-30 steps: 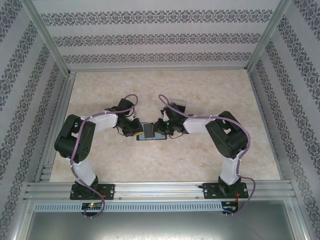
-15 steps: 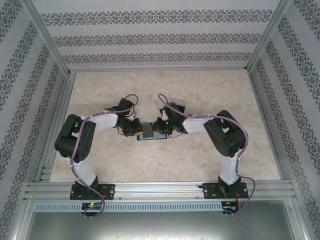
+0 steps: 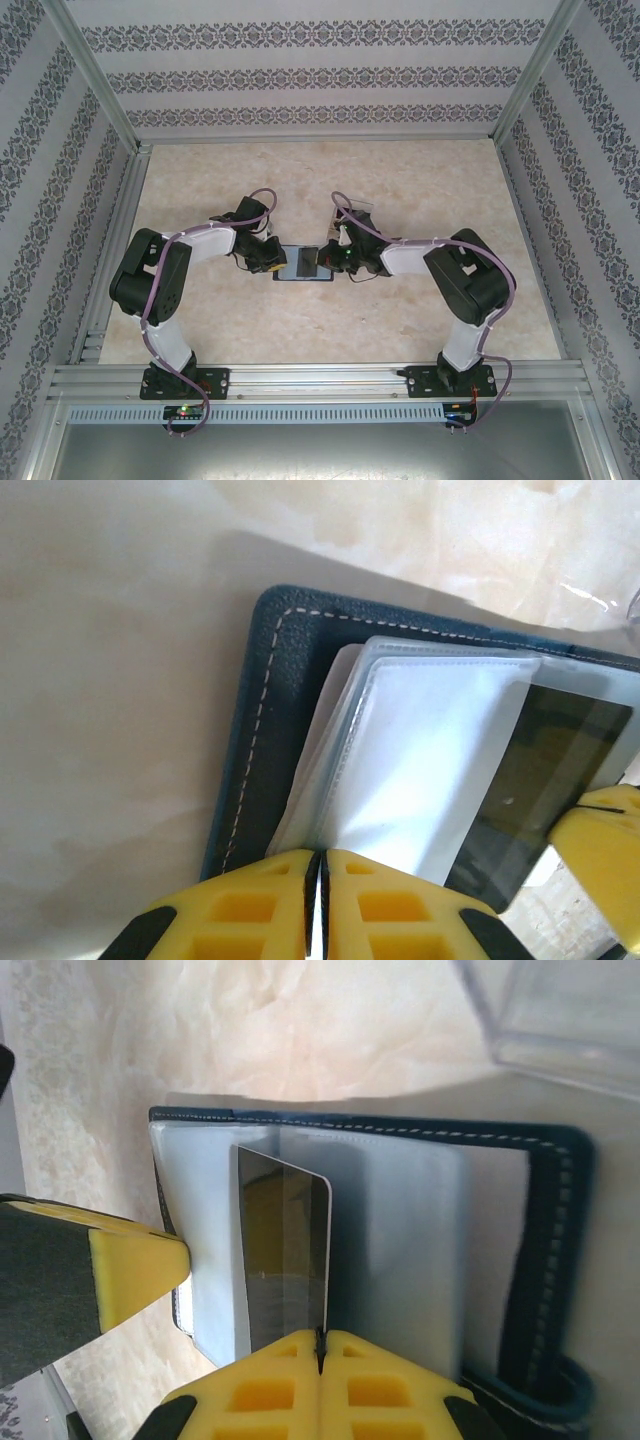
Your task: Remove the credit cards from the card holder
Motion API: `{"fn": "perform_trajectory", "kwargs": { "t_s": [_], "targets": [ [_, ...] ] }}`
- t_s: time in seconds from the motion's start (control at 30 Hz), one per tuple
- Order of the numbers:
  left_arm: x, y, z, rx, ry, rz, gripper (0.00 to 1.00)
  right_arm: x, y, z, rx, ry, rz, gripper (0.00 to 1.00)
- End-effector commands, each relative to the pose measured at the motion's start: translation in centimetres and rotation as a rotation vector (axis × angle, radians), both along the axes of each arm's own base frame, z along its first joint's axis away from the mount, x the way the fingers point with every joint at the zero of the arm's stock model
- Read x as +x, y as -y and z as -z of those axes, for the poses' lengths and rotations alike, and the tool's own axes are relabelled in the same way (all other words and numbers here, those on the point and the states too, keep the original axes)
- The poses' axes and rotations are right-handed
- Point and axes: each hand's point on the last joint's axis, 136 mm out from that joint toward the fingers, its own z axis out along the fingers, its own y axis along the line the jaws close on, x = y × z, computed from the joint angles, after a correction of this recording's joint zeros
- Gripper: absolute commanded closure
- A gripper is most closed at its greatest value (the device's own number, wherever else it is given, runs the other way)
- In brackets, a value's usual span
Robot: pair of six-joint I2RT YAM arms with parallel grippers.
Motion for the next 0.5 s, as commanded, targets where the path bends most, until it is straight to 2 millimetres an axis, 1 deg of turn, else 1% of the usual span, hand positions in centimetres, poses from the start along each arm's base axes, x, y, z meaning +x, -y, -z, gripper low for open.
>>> {"fn": "perform_trajectory", "kwargs": {
  "t_s": [0.0, 0.23, 0.37, 0.47],
  "targets": [
    [-1.5, -1.1, 1.8, 0.064, -0.069, 0.01, 0.86, 0.1, 1.3, -1.0, -0.008, 0.035, 0.006, 1.0],
    [-1.2, -1.0, 1.2, 0.053, -0.052, 0.018, 0.86, -0.4, 3.3, -2.7, -0.001, 0.059, 0.004, 1.0],
    [-0.8, -0.6, 0.3, 0.033, -0.03, 0.02, 0.85, -0.3, 4.4, -4.9, -0.008, 0.108, 0.002, 1.0],
    [-0.2, 0.0, -1.3, -0.006, 0.003, 0.02, 0.83, -0.3, 5.1, -7.2, -0.044, 0.164, -0.027, 1.0]
  ]
}}
